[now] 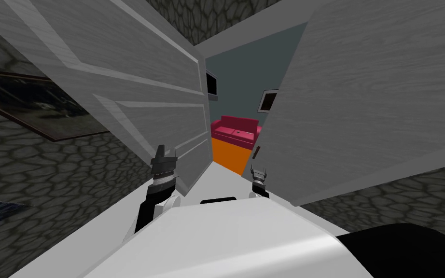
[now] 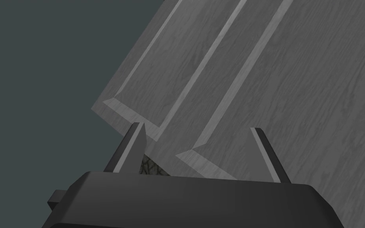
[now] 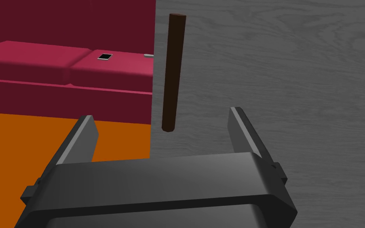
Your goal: Pull the door open
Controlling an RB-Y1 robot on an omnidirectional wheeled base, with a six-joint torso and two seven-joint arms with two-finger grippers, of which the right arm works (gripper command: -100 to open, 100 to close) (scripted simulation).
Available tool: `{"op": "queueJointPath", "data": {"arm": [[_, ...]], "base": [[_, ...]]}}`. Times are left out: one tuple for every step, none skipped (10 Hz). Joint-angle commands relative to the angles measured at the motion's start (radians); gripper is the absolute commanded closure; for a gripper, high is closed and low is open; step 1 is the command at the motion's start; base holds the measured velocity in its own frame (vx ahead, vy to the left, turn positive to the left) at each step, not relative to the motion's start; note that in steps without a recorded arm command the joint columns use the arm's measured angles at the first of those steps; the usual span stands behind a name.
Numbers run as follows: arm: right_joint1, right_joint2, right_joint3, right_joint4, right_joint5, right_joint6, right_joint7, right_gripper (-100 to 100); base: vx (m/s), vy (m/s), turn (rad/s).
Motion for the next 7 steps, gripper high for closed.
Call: {"op": "queueJointPath", "data": {"arm": [[-0.005, -0.004, 0.006, 0.029, -0.025, -0.017, -0.02, -100], [-0.009, -0.007, 0.009, 0.048, -0.04, -0.026, -0.032, -100], [-0.014, -0.009, 0.011, 0.068, -0.055, -0.035, -0.044, -100], [-0.017, -0.012, 0.014, 0.085, -0.068, -0.043, -0.055, -100], [-0.025, -0.017, 0.019, 0.118, -0.094, -0.059, -0.075, -100], [-0.029, -0.019, 0.021, 0.135, -0.107, -0.067, -0.086, -100], [-0.033, -0.021, 0.024, 0.151, -0.12, -0.075, -0.096, -100]], "base": [[0.065, -0.053, 0.102], [0.064, -0.056, 0.108], [0.09, -0.047, 0.113], [0.081, -0.054, 0.093], [0.075, -0.085, 0.139], [0.087, -0.071, 0.149], [0.09, -0.059, 0.086]]}}
